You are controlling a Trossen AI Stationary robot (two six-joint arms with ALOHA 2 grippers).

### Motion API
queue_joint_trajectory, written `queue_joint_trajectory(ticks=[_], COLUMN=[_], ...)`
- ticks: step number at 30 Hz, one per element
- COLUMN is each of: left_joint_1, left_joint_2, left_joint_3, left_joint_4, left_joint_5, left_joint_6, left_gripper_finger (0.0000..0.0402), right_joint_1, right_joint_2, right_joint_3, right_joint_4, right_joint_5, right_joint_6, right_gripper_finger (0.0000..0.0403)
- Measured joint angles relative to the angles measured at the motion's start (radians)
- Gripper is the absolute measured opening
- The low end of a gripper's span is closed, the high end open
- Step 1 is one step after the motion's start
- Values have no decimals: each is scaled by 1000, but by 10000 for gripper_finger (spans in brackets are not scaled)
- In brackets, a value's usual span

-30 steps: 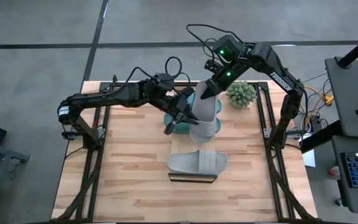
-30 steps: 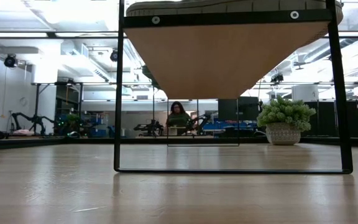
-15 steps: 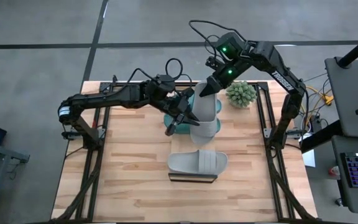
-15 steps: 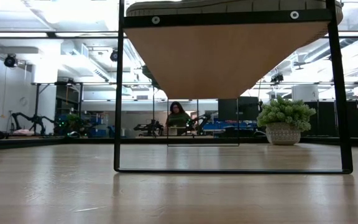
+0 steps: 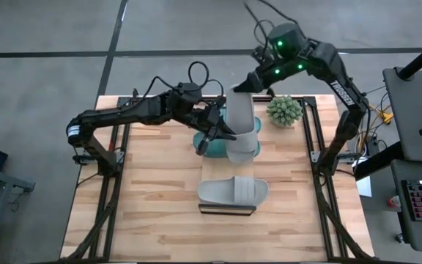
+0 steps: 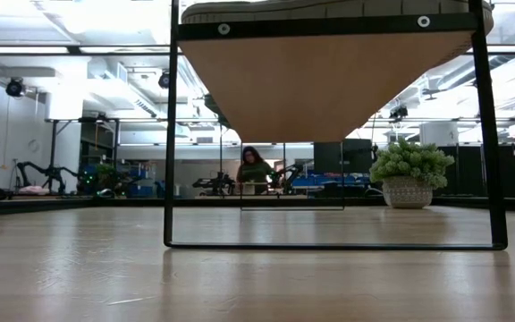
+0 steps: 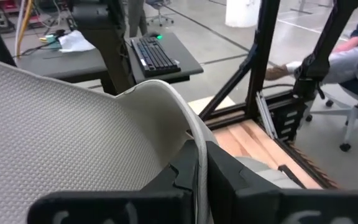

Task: Pick and place slides into the shelf
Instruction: Put the gray slide on the shelf

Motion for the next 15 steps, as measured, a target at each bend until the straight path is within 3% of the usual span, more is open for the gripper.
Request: queue_joint_trajectory(ticks=[10, 15], left_joint_1=[-2, 1], left_joint_2=[-34, -48], left_joint_3=[8, 23], left_joint_4=[-10, -9], left_joint_5=[-80, -147], left_joint_6=[-28, -47], left_gripper_finger=[0, 0], right_joint_1=[-12, -13], right_joint_2=[-53, -112], right_joint_3=[-1, -2], right_joint_4=[141, 288], right_joint_5=[20, 152], right_joint_6=[18, 45], right_gripper_finger=[246, 246])
